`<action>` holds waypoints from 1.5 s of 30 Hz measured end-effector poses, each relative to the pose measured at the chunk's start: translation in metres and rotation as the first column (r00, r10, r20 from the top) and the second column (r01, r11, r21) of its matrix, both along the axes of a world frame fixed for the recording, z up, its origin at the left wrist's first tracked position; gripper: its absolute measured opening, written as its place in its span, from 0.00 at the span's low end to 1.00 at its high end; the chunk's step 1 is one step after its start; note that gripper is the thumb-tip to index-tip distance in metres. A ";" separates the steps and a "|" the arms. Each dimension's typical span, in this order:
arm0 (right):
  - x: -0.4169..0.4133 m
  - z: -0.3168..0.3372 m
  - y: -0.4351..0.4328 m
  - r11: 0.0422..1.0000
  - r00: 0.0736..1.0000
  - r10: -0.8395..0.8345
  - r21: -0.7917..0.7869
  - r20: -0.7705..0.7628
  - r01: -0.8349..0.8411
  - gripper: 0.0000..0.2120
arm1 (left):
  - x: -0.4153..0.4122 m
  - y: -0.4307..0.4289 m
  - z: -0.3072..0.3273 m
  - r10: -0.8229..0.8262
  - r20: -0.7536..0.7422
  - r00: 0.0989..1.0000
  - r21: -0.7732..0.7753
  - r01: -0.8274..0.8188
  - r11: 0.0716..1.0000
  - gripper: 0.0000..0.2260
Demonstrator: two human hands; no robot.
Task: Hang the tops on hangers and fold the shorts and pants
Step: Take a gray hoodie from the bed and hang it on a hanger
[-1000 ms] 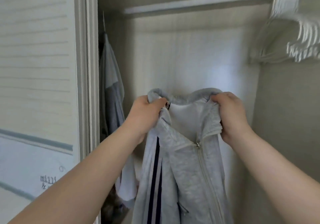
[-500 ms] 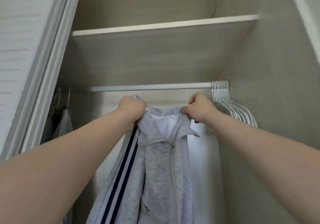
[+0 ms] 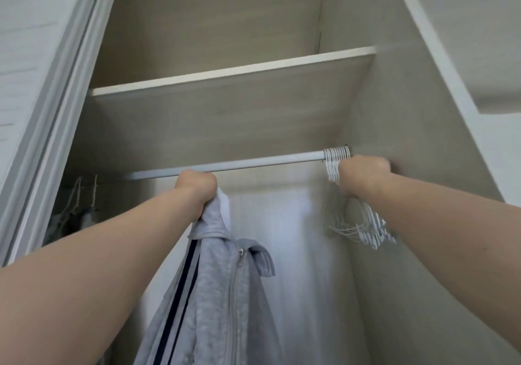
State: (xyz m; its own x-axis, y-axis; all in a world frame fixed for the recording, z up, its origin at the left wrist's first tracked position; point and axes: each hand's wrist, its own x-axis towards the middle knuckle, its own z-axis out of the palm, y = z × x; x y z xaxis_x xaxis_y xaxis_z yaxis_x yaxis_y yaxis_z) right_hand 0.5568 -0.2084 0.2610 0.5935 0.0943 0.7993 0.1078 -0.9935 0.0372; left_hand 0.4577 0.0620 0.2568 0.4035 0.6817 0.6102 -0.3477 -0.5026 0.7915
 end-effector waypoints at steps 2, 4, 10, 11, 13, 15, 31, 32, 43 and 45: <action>0.010 -0.002 0.000 1.000 1.000 0.010 -0.005 0.027 -0.009 0.16 | 0.002 0.002 -0.001 0.006 -0.029 1.000 0.005 -0.006 1.000 0.13; 0.018 -0.004 0.002 1.000 0.999 0.024 -0.015 0.041 -0.023 0.16 | 0.003 0.003 -0.002 0.000 -0.031 1.000 0.008 0.000 1.000 0.12; 0.029 0.000 0.008 0.991 0.990 0.113 0.066 0.085 -0.119 0.17 | 0.001 0.007 0.000 0.013 -0.011 1.000 0.032 -0.013 0.999 0.02; 0.029 0.001 0.008 0.987 0.987 0.133 0.081 0.093 -0.140 0.17 | 0.001 0.008 0.000 0.015 -0.005 1.000 0.031 -0.015 0.999 0.04; 0.029 0.003 0.009 0.978 0.979 0.170 0.100 0.111 -0.181 0.17 | 0.000 0.010 -0.001 0.011 0.005 1.000 0.026 -0.011 1.000 0.06; 0.030 0.005 0.010 0.966 0.969 0.208 0.128 0.134 -0.225 0.16 | -0.001 0.011 -0.001 0.001 0.013 1.000 0.032 -0.001 0.999 0.04; 0.056 -0.088 0.091 -0.177 0.423 0.798 0.838 0.429 -0.516 0.08 | -0.036 0.025 -0.008 0.090 0.036 0.995 0.036 -0.091 0.995 0.17; 0.058 -0.090 0.093 -0.215 0.396 0.821 0.865 0.411 -0.453 0.07 | -0.040 0.027 -0.006 0.093 0.049 0.994 0.039 -0.095 0.995 0.16; 0.022 -0.073 0.120 -0.075 0.382 0.856 0.814 0.349 -0.576 0.11 | -0.100 0.053 -0.006 0.208 0.206 0.956 0.060 -0.225 0.973 0.20; 0.001 -0.068 0.128 -0.111 0.330 0.861 0.777 0.386 -0.619 0.10 | -0.115 0.055 -0.006 0.246 0.224 0.943 0.061 -0.266 0.962 0.17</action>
State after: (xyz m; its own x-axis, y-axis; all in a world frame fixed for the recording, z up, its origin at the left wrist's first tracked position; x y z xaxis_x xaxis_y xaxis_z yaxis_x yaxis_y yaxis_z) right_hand 0.5573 -0.0800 0.1929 0.7069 0.1045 0.6996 0.6774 0.1847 -0.7120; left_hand 0.3430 0.1171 0.2513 0.0772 0.6835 0.7258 -0.3530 -0.6621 0.6611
